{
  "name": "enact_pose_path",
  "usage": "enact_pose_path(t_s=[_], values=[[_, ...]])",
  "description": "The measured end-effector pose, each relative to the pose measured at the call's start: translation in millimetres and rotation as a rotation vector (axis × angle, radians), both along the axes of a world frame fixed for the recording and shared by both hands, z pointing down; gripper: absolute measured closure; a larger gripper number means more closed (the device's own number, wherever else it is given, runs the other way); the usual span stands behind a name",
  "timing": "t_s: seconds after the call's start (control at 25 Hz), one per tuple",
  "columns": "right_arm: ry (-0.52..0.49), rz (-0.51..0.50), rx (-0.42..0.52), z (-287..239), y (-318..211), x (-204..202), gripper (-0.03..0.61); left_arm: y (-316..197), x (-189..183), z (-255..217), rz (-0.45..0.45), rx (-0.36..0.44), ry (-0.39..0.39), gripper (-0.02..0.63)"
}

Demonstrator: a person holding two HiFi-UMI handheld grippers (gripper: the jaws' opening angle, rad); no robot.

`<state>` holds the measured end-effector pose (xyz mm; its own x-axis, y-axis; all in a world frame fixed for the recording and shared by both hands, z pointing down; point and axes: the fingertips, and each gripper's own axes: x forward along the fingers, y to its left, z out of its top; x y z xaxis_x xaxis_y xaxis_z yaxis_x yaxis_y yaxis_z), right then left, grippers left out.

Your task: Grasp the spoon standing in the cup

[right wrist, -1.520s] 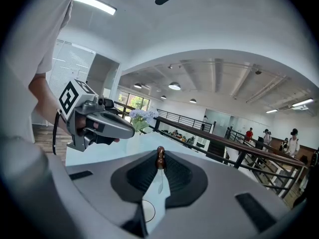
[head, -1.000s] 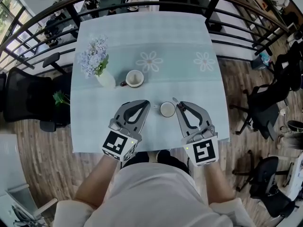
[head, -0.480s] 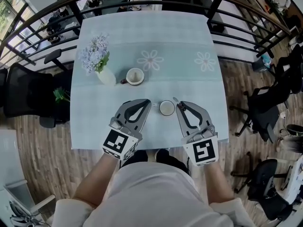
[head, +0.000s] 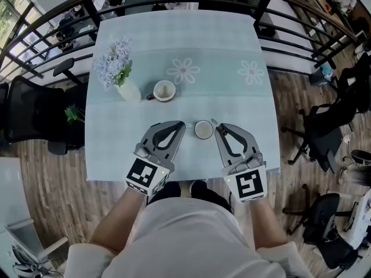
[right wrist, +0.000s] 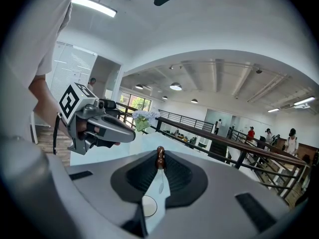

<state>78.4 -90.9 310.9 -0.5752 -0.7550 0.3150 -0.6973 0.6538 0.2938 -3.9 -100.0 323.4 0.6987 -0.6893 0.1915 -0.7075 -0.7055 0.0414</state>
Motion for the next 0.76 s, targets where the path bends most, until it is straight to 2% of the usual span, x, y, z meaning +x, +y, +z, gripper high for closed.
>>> enact_pose_path(t_s=[0.76], values=[[-0.002,0.007,-0.009,3.7,0.2,0.2,0.526,-0.7,0.7,1.5,0.005,-0.003,0.002,0.594]])
